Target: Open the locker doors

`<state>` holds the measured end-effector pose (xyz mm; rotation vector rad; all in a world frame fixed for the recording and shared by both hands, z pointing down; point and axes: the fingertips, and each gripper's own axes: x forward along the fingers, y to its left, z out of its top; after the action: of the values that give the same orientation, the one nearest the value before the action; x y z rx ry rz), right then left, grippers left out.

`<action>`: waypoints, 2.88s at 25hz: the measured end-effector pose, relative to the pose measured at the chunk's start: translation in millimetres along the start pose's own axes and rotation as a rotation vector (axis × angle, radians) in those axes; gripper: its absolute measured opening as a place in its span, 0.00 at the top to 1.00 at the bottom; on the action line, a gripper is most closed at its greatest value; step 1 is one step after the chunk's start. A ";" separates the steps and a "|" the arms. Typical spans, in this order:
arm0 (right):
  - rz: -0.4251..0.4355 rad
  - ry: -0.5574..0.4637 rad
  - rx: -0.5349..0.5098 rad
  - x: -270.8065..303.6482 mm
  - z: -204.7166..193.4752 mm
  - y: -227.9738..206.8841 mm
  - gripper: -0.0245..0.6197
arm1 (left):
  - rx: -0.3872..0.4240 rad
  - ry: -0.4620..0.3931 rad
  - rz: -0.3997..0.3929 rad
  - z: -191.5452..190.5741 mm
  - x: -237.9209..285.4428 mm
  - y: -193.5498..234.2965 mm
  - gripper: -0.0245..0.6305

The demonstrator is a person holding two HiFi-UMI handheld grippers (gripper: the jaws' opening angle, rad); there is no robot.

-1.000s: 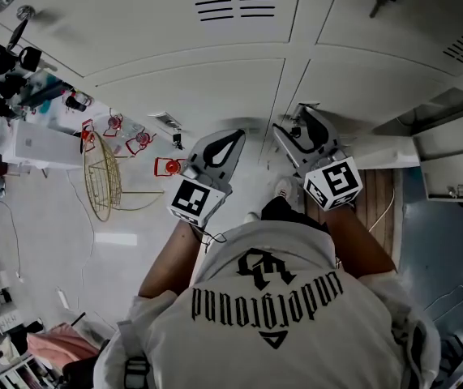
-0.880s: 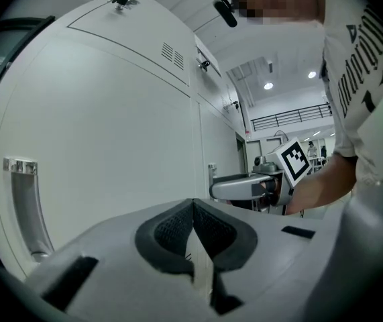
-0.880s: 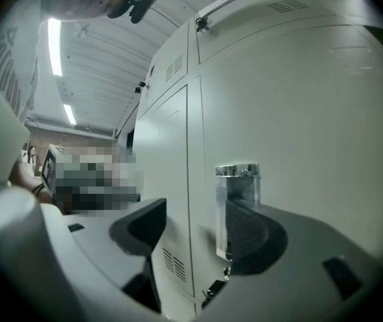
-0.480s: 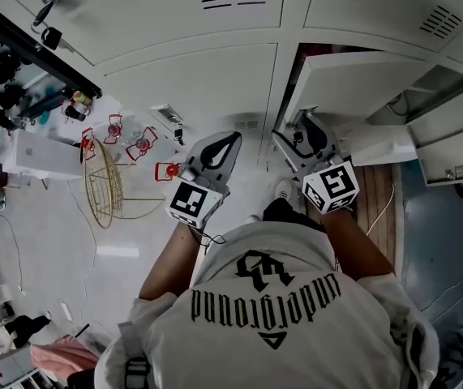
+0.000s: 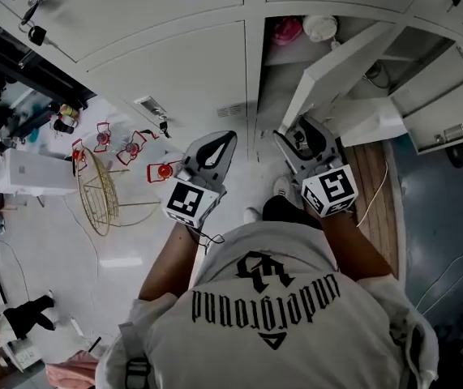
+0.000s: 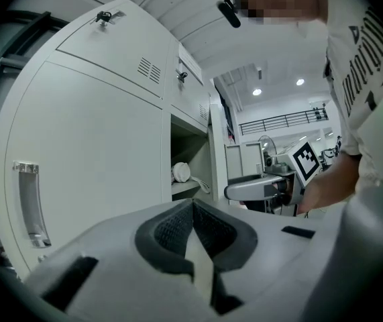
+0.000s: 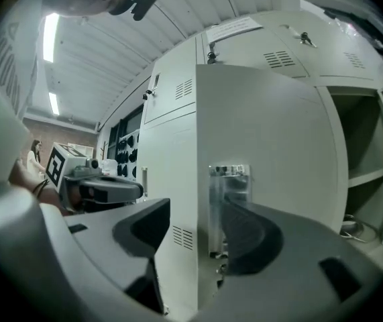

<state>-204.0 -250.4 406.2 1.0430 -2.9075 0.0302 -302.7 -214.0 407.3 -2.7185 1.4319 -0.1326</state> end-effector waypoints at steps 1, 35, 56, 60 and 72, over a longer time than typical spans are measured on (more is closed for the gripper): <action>-0.011 0.002 0.000 -6.0 -1.0 -1.0 0.59 | -0.003 0.000 -0.007 -0.3 1.2 -3.9 0.95; 0.009 0.028 -0.021 -228.8 -21.3 -145.0 0.80 | 0.022 -0.012 -0.097 42.4 174.8 -210.7 0.95; 0.046 0.051 -0.015 -257.2 -26.1 -236.3 0.82 | 0.062 0.008 -0.022 45.2 204.5 -261.8 0.95; 0.056 0.048 -0.020 -256.9 -26.3 -235.0 0.82 | 0.065 0.004 -0.008 46.8 203.7 -261.9 0.95; 0.070 0.047 -0.040 -262.8 -25.0 -222.0 0.65 | 0.045 -0.004 0.045 48.9 180.9 -262.0 0.95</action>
<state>140.8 -254.1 416.6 0.9210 -2.8891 -0.0014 19.1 -214.4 392.6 -2.6474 1.4697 -0.1554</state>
